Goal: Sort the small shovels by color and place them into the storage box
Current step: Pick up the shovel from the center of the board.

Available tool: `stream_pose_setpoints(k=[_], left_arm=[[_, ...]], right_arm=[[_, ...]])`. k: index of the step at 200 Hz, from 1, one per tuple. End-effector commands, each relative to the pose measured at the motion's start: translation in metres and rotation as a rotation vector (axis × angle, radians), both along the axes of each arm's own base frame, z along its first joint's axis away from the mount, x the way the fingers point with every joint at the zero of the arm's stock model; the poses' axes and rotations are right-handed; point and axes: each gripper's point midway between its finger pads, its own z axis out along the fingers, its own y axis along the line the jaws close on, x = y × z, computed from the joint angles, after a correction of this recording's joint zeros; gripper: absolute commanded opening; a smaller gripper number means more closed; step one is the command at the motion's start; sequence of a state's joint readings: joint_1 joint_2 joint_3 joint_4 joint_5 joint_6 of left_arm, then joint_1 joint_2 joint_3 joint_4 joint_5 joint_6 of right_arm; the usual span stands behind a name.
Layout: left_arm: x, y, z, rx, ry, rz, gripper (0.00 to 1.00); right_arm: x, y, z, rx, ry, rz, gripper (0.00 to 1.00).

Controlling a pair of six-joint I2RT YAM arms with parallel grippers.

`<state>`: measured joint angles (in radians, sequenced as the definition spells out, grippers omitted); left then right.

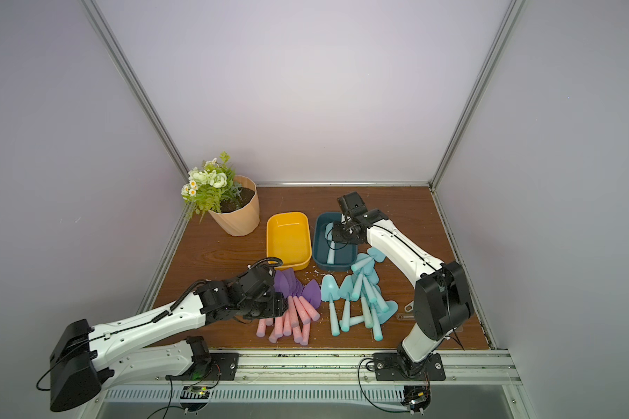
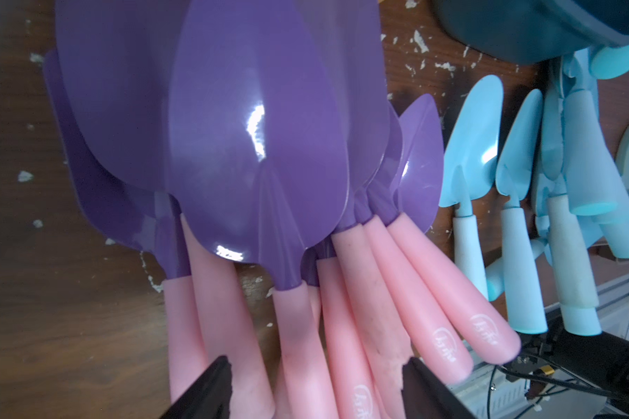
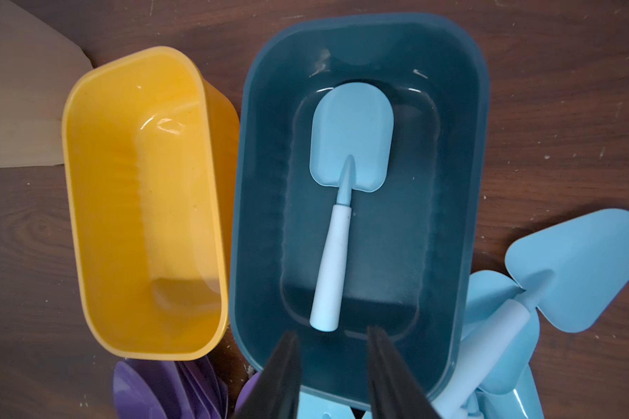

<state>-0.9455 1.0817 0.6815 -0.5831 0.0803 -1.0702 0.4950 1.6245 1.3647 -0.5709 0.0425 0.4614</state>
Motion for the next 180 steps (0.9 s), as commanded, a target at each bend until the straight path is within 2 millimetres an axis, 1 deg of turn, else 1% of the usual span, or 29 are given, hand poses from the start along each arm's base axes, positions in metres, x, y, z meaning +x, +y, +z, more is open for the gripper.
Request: stream_pose_setpoints(k=[1,18,33,60,91,113,140,172,180], left_arm=[[0.004,0.0,-0.004,0.005,0.001,0.047,0.75],[0.008,-0.006,-0.005,0.01,-0.004,0.035,0.75],[0.01,-0.009,-0.008,0.029,-0.002,0.024,0.73],[0.011,-0.013,-0.018,0.06,0.026,0.005,0.64],[0.01,-0.01,-0.024,0.084,0.052,0.023,0.51],[0.008,-0.008,-0.027,0.097,0.068,0.034,0.45],[0.007,-0.008,-0.029,0.105,0.078,0.037,0.4],[0.005,-0.007,-0.034,0.115,0.098,0.037,0.4],[0.004,-0.007,-0.035,0.115,0.104,0.035,0.37]], right_arm=[[-0.004,-0.003,0.012,0.012,-0.029,0.017,0.36],[-0.008,-0.006,0.012,0.009,-0.031,0.021,0.35],[-0.011,-0.008,0.009,0.005,-0.026,0.028,0.35],[-0.018,-0.012,0.003,-0.006,-0.01,0.037,0.36],[-0.022,-0.018,0.002,-0.014,-0.01,0.035,0.36],[-0.023,-0.019,0.003,-0.014,-0.014,0.038,0.36],[-0.023,-0.022,0.004,-0.016,-0.018,0.037,0.36],[-0.022,-0.023,0.005,-0.012,-0.021,0.035,0.36],[-0.022,-0.023,0.005,-0.01,-0.021,0.036,0.36]])
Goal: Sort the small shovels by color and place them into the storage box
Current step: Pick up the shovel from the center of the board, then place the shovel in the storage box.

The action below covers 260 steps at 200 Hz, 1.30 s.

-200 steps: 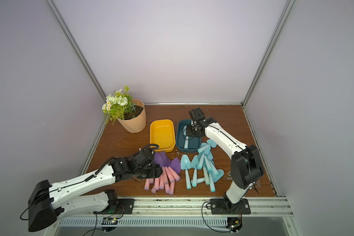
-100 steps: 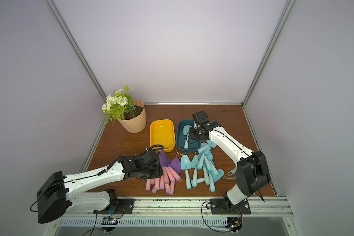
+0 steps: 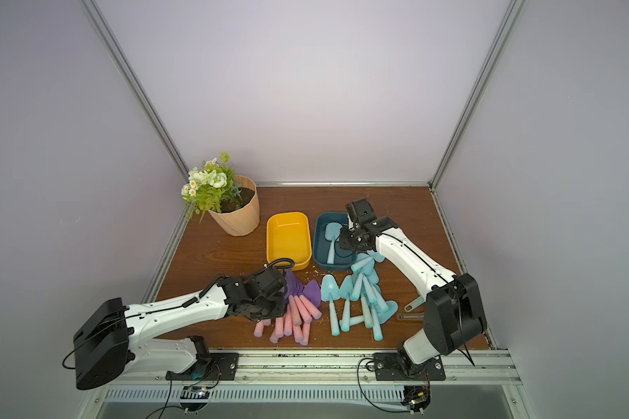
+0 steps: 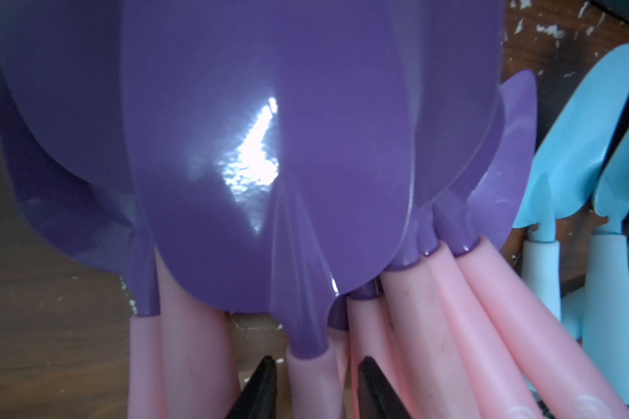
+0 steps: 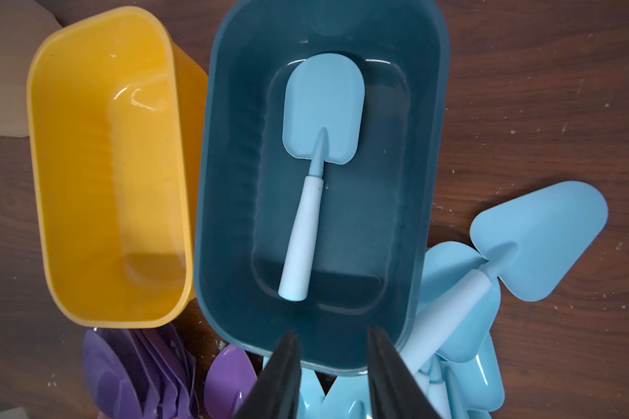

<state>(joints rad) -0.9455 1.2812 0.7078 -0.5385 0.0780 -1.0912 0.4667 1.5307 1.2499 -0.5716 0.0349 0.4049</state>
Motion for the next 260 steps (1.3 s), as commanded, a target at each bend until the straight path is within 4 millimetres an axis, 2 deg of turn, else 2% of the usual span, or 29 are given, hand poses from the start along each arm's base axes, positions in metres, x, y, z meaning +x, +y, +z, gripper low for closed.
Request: stream_pose_setpoints(k=[1,12,30,52,79,107,133,171,190,203,205,210,216,237,260], left_arm=[[-0.002,0.0,0.001,0.014,0.024,0.016,0.37],[-0.003,0.001,-0.002,0.021,0.032,0.013,0.34],[-0.004,0.001,-0.003,0.025,0.037,0.01,0.23],[0.0,-0.001,0.006,0.027,0.014,0.001,0.09],[0.011,-0.005,0.033,0.022,-0.04,0.0,0.03],[0.031,-0.014,0.076,0.001,-0.135,0.006,0.0],[0.067,-0.022,0.114,-0.039,-0.237,0.033,0.0],[0.16,-0.007,0.141,-0.031,-0.359,0.072,0.0],[0.205,-0.007,0.134,-0.014,-0.368,0.067,0.0],[0.23,-0.015,0.122,0.006,-0.36,0.033,0.0],[0.232,-0.015,0.115,0.018,-0.35,0.029,0.0],[0.244,-0.02,0.117,0.019,-0.361,0.027,0.0],[0.254,-0.023,0.106,0.029,-0.341,0.036,0.0],[0.273,-0.035,0.07,0.031,-0.27,0.052,0.0],[0.278,-0.042,0.043,0.025,-0.214,0.073,0.0]], right_arm=[[0.0,0.0,0.013,0.024,-0.029,0.014,0.36],[0.0,0.0,0.013,0.025,-0.028,0.013,0.36],[0.001,-0.001,0.016,0.03,-0.038,0.008,0.36],[0.002,-0.002,0.019,0.03,-0.047,0.005,0.36],[0.004,-0.001,0.023,0.038,-0.057,0.002,0.36],[0.006,-0.001,0.026,0.047,-0.064,-0.008,0.36],[0.009,-0.004,0.035,0.042,-0.092,-0.028,0.36],[0.01,-0.012,0.043,0.023,-0.125,-0.058,0.36],[0.008,-0.014,0.045,0.029,-0.125,-0.069,0.36],[0.007,-0.014,0.046,0.04,-0.125,-0.076,0.36],[0.006,-0.014,0.046,0.042,-0.125,-0.076,0.36],[0.005,-0.014,0.045,0.043,-0.124,-0.079,0.36],[0.005,-0.014,0.045,0.046,-0.124,-0.082,0.36],[0.001,-0.017,0.047,0.053,-0.126,-0.102,0.36],[-0.003,-0.023,0.048,0.051,-0.125,-0.127,0.37]])
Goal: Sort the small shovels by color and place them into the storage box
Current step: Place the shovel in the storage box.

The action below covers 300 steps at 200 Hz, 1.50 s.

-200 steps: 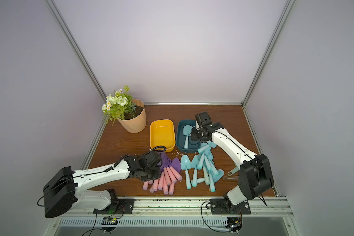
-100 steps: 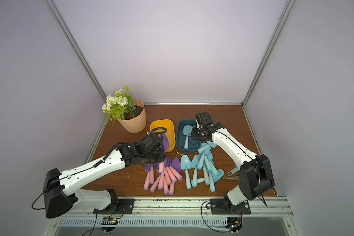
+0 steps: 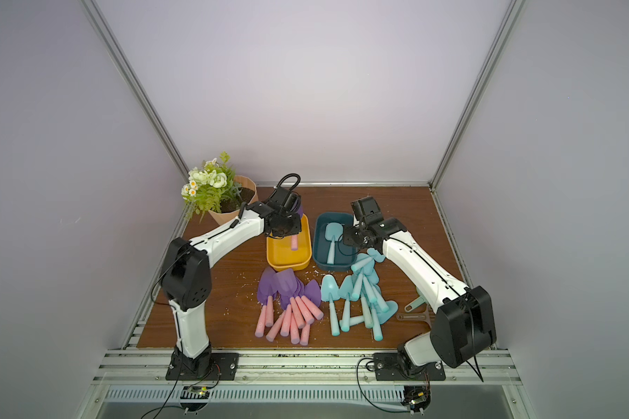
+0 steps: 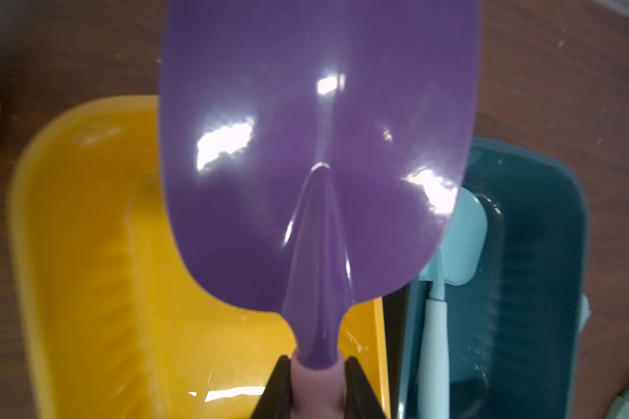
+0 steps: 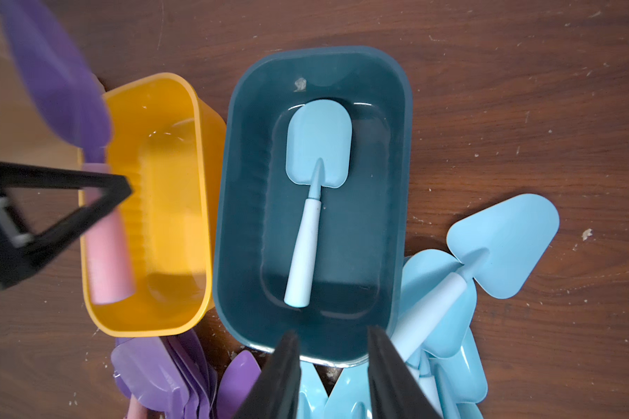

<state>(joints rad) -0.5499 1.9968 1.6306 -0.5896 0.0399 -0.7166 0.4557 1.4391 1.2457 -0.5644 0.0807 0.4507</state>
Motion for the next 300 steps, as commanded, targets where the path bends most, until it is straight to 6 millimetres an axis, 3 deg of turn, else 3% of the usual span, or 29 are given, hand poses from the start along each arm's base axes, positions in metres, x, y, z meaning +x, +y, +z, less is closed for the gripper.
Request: stream_pose_setpoints(k=[1,32,61,96,107,146,194,221,236,240,300], left_arm=[[0.003,-0.003,-0.012,-0.011,0.038,0.001,0.0],[-0.003,0.006,-0.025,-0.004,0.045,0.044,0.0],[-0.009,0.001,-0.036,-0.028,0.083,0.023,0.01],[-0.013,-0.009,-0.043,-0.071,0.117,-0.006,0.19],[-0.011,-0.01,-0.041,-0.074,0.108,-0.005,0.32],[-0.012,-0.01,-0.029,-0.08,0.083,-0.017,0.53],[-0.014,0.0,0.004,-0.067,-0.002,-0.031,0.56],[-0.018,0.007,0.021,-0.053,-0.048,-0.044,0.58],[-0.019,0.009,0.033,-0.057,-0.075,-0.049,0.59],[-0.026,0.013,0.023,-0.041,-0.053,-0.048,0.59],[-0.039,0.022,0.027,-0.036,-0.057,-0.052,0.61]], right_arm=[[-0.003,-0.01,0.013,0.016,-0.032,-0.053,0.37],[-0.012,-0.019,0.01,0.006,-0.03,-0.084,0.37],[-0.018,-0.023,0.001,-0.003,-0.013,-0.093,0.37],[-0.02,-0.025,-0.012,-0.011,0.019,-0.115,0.45],[-0.022,-0.026,-0.017,-0.008,0.032,-0.13,0.48],[-0.03,-0.036,-0.043,0.014,0.097,-0.23,0.54],[-0.029,-0.073,-0.063,0.146,0.159,-0.467,0.52],[-0.027,-0.081,-0.077,0.282,0.21,-0.567,0.52],[-0.026,-0.079,-0.083,0.342,0.238,-0.598,0.53],[-0.026,-0.078,-0.085,0.355,0.247,-0.607,0.53],[-0.02,-0.053,-0.112,0.488,0.38,-0.632,0.59]])
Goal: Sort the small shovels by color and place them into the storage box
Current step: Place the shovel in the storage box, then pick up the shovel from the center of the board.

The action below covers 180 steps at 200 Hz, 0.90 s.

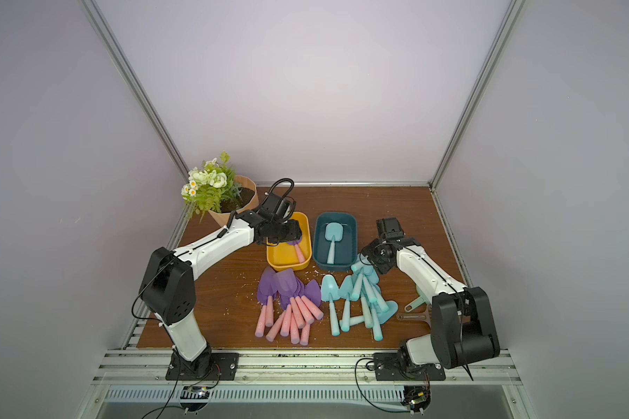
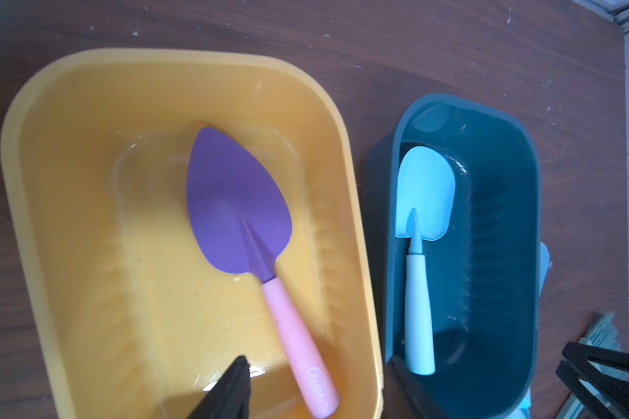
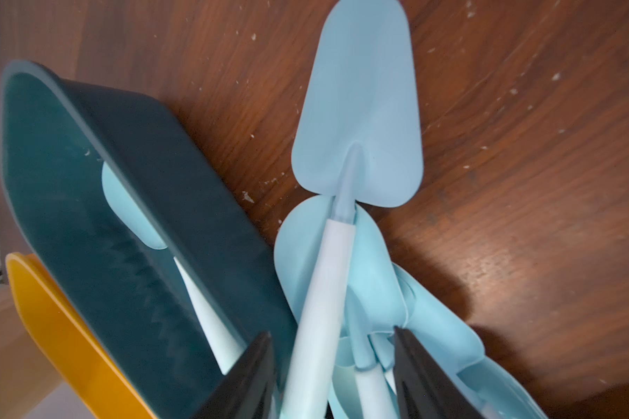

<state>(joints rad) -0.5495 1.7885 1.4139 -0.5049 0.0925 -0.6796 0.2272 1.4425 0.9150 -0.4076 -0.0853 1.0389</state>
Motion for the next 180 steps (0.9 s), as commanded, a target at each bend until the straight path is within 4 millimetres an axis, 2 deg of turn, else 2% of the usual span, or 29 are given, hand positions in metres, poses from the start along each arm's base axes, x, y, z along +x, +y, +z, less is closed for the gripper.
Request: stream_pose_setpoints(k=[1,51,146,162,180], left_arm=[[-0.003,0.011,0.001,0.025,-0.005,0.009,0.61],[-0.009,0.015,0.004,0.023,-0.011,0.014,0.61],[-0.012,0.02,0.007,0.035,-0.022,0.02,0.62],[-0.013,0.021,0.005,0.035,-0.018,0.021,0.62],[-0.014,0.021,0.004,0.038,-0.017,0.02,0.62]], right_arm=[[0.003,0.015,-0.004,0.108,0.03,-0.028,0.59],[0.003,0.012,-0.011,0.085,0.062,-0.049,0.61],[0.014,0.03,-0.025,0.125,0.093,-0.037,0.59],[0.019,0.032,-0.022,0.119,0.086,-0.03,0.55],[0.023,0.031,-0.02,0.1,0.083,-0.024,0.39]])
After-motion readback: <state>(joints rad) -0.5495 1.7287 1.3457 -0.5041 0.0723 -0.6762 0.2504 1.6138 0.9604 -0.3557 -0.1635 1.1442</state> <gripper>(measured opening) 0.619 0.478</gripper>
